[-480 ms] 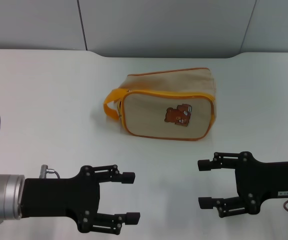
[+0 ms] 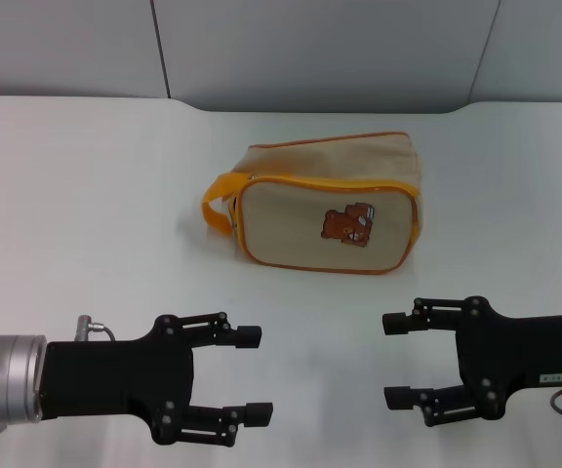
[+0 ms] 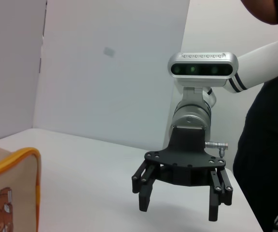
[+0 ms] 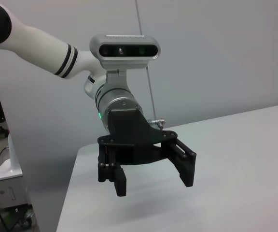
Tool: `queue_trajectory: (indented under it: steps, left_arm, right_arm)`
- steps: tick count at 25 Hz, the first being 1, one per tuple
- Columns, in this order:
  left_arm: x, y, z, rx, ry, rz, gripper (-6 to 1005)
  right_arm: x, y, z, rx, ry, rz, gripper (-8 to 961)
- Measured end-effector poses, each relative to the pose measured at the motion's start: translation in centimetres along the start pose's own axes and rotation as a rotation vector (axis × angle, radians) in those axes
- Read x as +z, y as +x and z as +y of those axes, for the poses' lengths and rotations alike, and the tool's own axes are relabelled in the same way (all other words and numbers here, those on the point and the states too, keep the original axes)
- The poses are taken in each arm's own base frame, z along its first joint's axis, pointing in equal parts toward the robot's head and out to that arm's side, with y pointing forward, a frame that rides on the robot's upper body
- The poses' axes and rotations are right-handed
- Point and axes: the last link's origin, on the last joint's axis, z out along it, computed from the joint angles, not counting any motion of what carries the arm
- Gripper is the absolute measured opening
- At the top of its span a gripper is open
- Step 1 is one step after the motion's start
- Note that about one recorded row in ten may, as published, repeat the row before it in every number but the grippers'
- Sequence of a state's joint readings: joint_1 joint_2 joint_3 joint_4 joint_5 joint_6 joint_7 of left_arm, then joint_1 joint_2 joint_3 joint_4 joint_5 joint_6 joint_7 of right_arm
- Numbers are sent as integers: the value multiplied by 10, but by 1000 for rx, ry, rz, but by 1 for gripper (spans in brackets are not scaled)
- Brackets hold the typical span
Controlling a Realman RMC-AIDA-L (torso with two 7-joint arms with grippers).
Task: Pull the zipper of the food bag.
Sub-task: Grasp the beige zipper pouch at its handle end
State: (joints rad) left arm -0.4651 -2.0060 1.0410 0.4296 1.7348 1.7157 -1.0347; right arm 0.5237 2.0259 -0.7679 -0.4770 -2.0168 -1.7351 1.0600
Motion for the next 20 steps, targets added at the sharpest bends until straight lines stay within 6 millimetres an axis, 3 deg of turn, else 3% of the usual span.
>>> queue_trajectory:
  steps: [11,20]
  left_arm:
    - [-4,2,-6,-1,56,29,801]
    - [-16,-2,-35,30,433,166,795]
  right_arm:
    - [0,0,-1,1,7,-2,800]
    - [-2,2,1,8,12,-6,798]
